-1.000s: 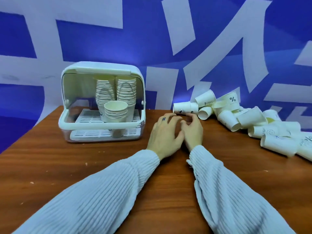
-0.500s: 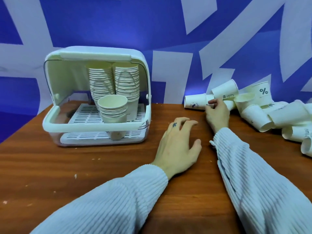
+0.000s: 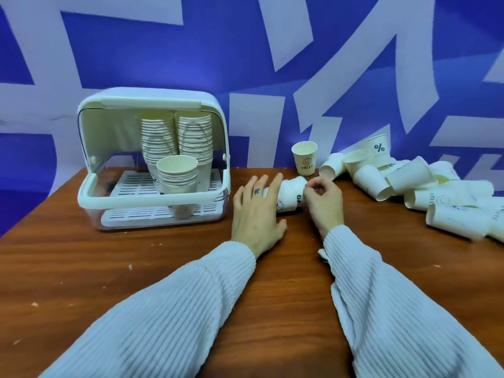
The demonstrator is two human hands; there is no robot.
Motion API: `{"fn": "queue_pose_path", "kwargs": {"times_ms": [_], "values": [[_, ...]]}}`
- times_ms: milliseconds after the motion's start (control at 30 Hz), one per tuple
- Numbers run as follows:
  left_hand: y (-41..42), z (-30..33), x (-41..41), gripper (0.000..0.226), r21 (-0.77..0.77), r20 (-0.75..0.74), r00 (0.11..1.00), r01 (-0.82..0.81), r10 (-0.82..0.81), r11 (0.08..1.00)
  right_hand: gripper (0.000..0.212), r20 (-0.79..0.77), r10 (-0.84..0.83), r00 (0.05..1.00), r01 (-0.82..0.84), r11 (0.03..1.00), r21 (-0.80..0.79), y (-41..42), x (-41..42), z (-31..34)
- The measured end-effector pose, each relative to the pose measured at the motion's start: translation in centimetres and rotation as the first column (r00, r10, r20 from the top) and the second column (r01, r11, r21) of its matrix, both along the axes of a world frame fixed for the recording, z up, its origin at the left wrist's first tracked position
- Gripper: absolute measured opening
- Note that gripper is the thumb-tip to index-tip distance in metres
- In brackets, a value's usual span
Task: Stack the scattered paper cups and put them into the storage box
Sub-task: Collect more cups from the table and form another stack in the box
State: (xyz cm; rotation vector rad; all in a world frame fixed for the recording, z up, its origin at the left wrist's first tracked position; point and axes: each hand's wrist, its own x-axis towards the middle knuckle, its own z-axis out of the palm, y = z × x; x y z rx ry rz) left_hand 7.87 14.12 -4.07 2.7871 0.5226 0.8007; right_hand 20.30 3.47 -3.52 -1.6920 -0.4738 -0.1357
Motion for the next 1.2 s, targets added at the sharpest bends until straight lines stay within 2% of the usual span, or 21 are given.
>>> {"fn": "queue_pose_path", "kwargs": {"times_ms": [67,167,300,367,500,633,700,800,900,967,1100,1200], "values": [[-0.3,0.0,-0.4,0.083,0.058,-0.009,1.000,0.011,-0.011,0.998,0.009,0.017,0.015,1.000,-0.014,0.999,-0.036,-0.6,-1.8,0.0],[-0.8,0.5,-1.3,0.064,0.109,0.023,1.000,0.000,-0.002,0.994,0.009,0.029,-0.098,0.995,0.100,0.994,-0.051,-2.1,-3.1,0.8],[-1.2,1.3,-3.1,0.067,0.044,0.033,0.999,0.025,-0.026,0.999,0.011,0.007,-0.280,0.960,0.279,0.959,0.044,-5.1,-3.8,2.4],[-1.5,2.1,-4.2,0.070,-0.015,0.079,0.996,0.043,-0.042,0.999,0.018,0.022,-0.303,0.953,0.299,0.948,0.112,-6.1,-4.5,3.2],[-1.4,5.2,-6.9,0.064,-0.214,0.345,0.937,0.127,-0.047,0.968,0.020,0.095,-0.210,0.973,0.190,0.963,0.189,-4.8,-6.2,5.2],[1.2,8.8,-10.3,0.059,-0.429,0.605,0.783,0.165,0.147,0.888,0.016,0.220,-0.059,0.974,0.012,0.978,0.210,-0.6,-9.0,7.8],[3.3,9.7,-12.1,0.062,-0.524,0.628,0.733,0.153,0.260,0.838,0.013,0.302,0.042,0.952,-0.086,0.987,0.135,2.1,-10.3,8.7],[6.4,9.9,-14.4,0.075,-0.569,0.660,0.656,0.119,0.366,0.813,0.012,0.422,0.148,0.894,-0.168,0.986,0.008,6.1,-12.0,9.9],[8.4,9.5,-16.0,0.085,-0.611,0.597,0.669,0.022,0.443,0.791,0.015,0.496,0.224,0.839,-0.197,0.975,-0.107,9.6,-13.3,10.9],[9.3,9.0,-16.7,0.083,-0.613,0.570,0.686,-0.011,0.453,0.790,0.019,0.514,0.291,0.807,-0.206,0.954,-0.217,11.4,-13.7,11.3],[10.7,8.2,-17.3,0.075,-0.574,0.575,0.685,-0.053,0.448,0.817,0.025,0.520,0.422,0.743,-0.137,0.856,-0.498,13.4,-14.0,11.1],[11.5,7.7,-17.3,0.084,-0.584,0.571,0.688,-0.042,0.447,0.811,0.028,0.443,0.518,0.731,-0.119,0.737,-0.665,13.6,-13.8,10.1]]}}
